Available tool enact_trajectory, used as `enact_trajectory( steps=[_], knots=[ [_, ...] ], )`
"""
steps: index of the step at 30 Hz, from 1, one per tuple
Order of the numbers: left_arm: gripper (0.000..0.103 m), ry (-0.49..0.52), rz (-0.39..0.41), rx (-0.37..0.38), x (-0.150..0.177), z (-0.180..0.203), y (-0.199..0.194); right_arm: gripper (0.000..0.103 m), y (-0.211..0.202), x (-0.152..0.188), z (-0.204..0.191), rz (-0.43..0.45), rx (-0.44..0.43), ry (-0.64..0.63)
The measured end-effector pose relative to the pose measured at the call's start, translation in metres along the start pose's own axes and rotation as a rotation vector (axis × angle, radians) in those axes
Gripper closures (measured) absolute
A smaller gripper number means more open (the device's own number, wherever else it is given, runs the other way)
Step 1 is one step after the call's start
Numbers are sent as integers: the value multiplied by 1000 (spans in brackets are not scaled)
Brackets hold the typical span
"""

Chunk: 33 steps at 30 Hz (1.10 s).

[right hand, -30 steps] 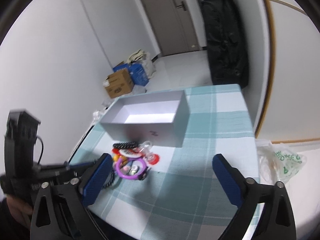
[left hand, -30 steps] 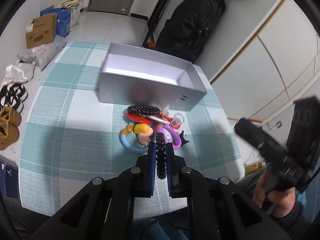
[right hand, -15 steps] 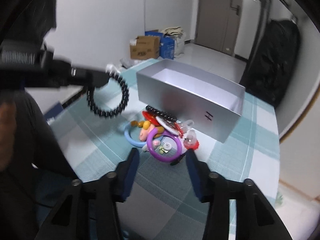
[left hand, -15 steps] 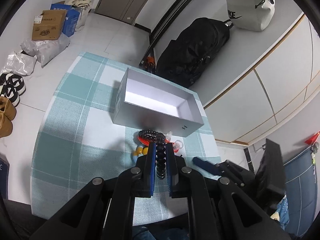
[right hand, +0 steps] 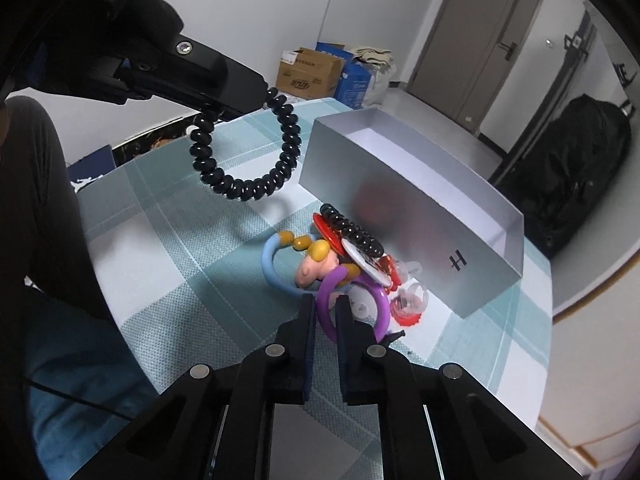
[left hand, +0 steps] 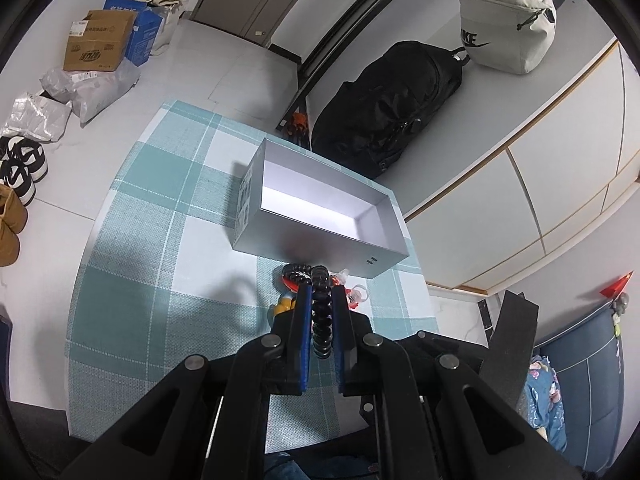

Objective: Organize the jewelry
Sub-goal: 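Grasp the purple ring with the right gripper while the left gripper holds the black coil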

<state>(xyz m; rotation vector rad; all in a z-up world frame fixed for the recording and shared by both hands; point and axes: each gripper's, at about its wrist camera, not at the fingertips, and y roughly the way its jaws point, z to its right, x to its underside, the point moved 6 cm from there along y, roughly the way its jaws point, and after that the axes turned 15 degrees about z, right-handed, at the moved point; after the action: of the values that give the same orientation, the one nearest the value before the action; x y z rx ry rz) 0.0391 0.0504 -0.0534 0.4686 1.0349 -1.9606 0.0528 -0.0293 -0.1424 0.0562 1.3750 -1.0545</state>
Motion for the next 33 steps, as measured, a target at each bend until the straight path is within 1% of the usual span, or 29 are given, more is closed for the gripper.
enact_trajectory(
  steps=[3, 6, 10, 12, 15, 19, 22, 25, 29, 33],
  knots=[
    [98, -9, 1, 2, -1, -1, 0, 97, -9, -7, 1, 37, -18, 37],
    [98, -14, 2, 0, -1, -1, 0, 97, -20, -14, 11, 82, -35, 122],
    [98, -5, 5, -1, -1, 2, 1, 97, -29, -17, 36, 116, -78, 292],
    [98, -4, 7, 2, 0, 3, 1, 97, -34, -18, 53, 142, -92, 399],
    [98, 1, 10, 1, -1, 5, 2, 97, -42, -18, 69, 184, -108, 527],
    [98, 2, 16, 13, -3, 10, 3, 97, -47, -21, 89, 222, -131, 641],
    [98, 5, 21, 32, -6, 15, 3, 97, -48, -21, 97, 238, -151, 700],
    [98, 1, 28, 44, -12, 19, 5, 97, -47, -21, 104, 252, -193, 767],
    [98, -18, 29, 50, -22, 23, 11, 97, -49, -25, 113, 276, -214, 807],
    [98, 13, 35, 49, -34, 30, 21, 97, -51, -33, 122, 295, -215, 815]
  ],
)
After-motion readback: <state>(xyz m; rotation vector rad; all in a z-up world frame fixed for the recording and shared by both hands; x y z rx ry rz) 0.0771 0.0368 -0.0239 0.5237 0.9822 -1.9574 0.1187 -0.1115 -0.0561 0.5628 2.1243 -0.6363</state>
